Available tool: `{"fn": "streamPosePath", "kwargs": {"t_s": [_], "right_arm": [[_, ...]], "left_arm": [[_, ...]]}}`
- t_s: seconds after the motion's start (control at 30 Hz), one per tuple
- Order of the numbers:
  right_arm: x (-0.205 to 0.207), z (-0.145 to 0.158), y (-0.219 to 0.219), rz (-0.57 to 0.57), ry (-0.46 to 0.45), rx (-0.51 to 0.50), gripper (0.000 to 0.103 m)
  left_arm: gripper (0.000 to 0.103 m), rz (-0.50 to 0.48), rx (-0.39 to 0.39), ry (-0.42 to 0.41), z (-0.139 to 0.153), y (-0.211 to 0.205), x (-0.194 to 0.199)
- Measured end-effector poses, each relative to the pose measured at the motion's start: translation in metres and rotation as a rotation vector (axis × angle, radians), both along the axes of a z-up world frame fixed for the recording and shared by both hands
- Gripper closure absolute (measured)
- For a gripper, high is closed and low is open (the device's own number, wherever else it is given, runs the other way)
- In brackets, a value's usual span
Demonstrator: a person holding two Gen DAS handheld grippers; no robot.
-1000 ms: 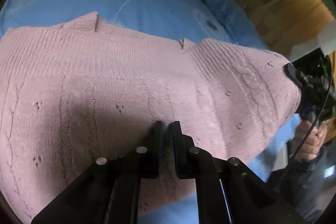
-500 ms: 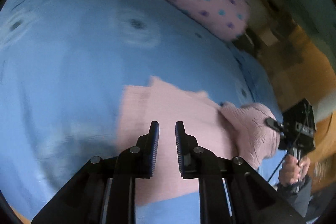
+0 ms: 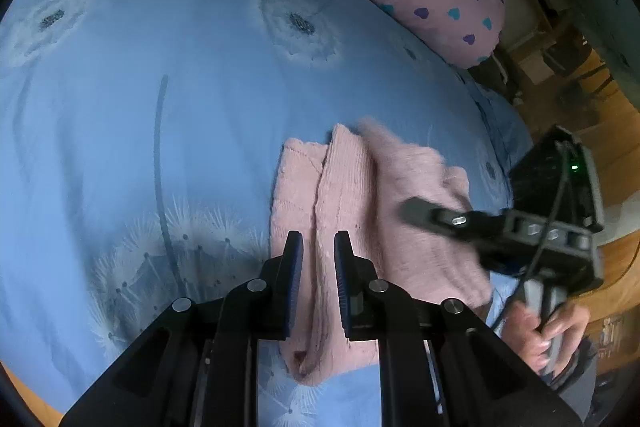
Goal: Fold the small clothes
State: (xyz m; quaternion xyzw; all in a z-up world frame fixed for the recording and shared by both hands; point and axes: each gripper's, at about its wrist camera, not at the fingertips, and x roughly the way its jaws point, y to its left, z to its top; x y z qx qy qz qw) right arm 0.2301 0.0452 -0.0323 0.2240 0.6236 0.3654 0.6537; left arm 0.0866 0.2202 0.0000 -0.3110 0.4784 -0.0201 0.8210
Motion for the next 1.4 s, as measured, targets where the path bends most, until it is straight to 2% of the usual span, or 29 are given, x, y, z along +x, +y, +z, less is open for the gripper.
{"fn": "streamPosePath", "kwargs": {"t_s": [0.1, 0.2, 0.27, 0.3, 0.37, 0.5, 0.53, 0.63, 0.67, 0.73, 0.83, 0.97, 1.07, 1.13, 1.17, 1.2, 1.23, 1.27, 1.4], "right_arm": [[0.000, -0.011, 0.015, -0.006, 0.000, -0.039, 0.082], [-0.002, -0.017, 0.023, -0.004, -0.001, -0.046, 0.071], [-0.004, -0.014, 0.025, -0.018, 0.014, 0.011, 0.053], [-0.004, -0.012, 0.027, -0.020, 0.023, 0.044, 0.050], [-0.005, -0.004, 0.025, -0.015, 0.017, 0.076, 0.048], [-0.015, 0.024, 0.022, 0.053, -0.061, 0.089, 0.048], [-0.019, 0.032, 0.016, 0.065, -0.084, 0.097, 0.048], [-0.040, 0.059, -0.019, 0.094, -0.231, 0.055, 0.048], [-0.052, 0.069, -0.036, 0.107, -0.326, 0.006, 0.048], [-0.074, 0.079, -0.064, 0.127, -0.484, -0.107, 0.047], [-0.111, 0.069, -0.110, 0.119, -0.655, -0.268, 0.047], [-0.143, 0.032, -0.143, 0.108, -0.689, -0.332, 0.047], [-0.149, 0.012, -0.144, 0.086, -0.691, -0.351, 0.048], [-0.151, 0.006, -0.137, 0.054, -0.712, -0.360, 0.048], [-0.152, 0.006, -0.134, 0.042, -0.727, -0.349, 0.048], [-0.152, 0.006, -0.131, 0.037, -0.746, -0.345, 0.048], [-0.152, 0.006, -0.128, 0.020, -0.773, -0.355, 0.053], [-0.152, 0.006, -0.126, 0.002, -0.793, -0.367, 0.085], [-0.162, 0.012, -0.131, 0.014, -0.785, -0.434, 0.090]], "left_arm": [[0.094, 0.012, -0.013, -0.005, 0.001, 0.005, -0.003], [0.094, 0.024, -0.015, -0.006, 0.003, 0.009, -0.006], [0.094, 0.028, -0.019, -0.004, 0.002, 0.011, -0.008], [0.094, 0.031, -0.021, -0.003, 0.002, 0.012, -0.010], [0.094, 0.039, -0.025, 0.000, 0.001, 0.015, -0.012], [0.094, 0.043, -0.039, 0.011, -0.001, 0.016, -0.018], [0.094, 0.041, -0.048, 0.014, -0.001, 0.016, -0.022], [0.077, 0.019, -0.100, -0.011, -0.001, 0.010, -0.044], [0.072, 0.010, -0.119, -0.022, -0.001, 0.008, -0.051], [0.069, -0.014, -0.176, -0.054, -0.002, 0.002, -0.066], [0.061, -0.051, -0.252, -0.075, -0.004, -0.008, -0.069], [0.059, -0.082, -0.184, -0.046, -0.005, -0.028, -0.044], [0.059, -0.091, -0.107, 0.010, -0.013, -0.042, -0.029], [0.059, -0.094, -0.070, 0.018, -0.016, -0.048, -0.027], [0.060, -0.097, -0.055, 0.013, -0.015, -0.052, -0.026], [0.077, -0.099, -0.041, 0.005, -0.014, -0.054, -0.026], [0.090, -0.098, -0.011, -0.001, -0.012, -0.056, -0.026], [0.090, -0.094, 0.021, 0.000, -0.012, -0.057, -0.027], [0.093, -0.046, 0.024, -0.027, -0.010, -0.041, -0.046]]}}
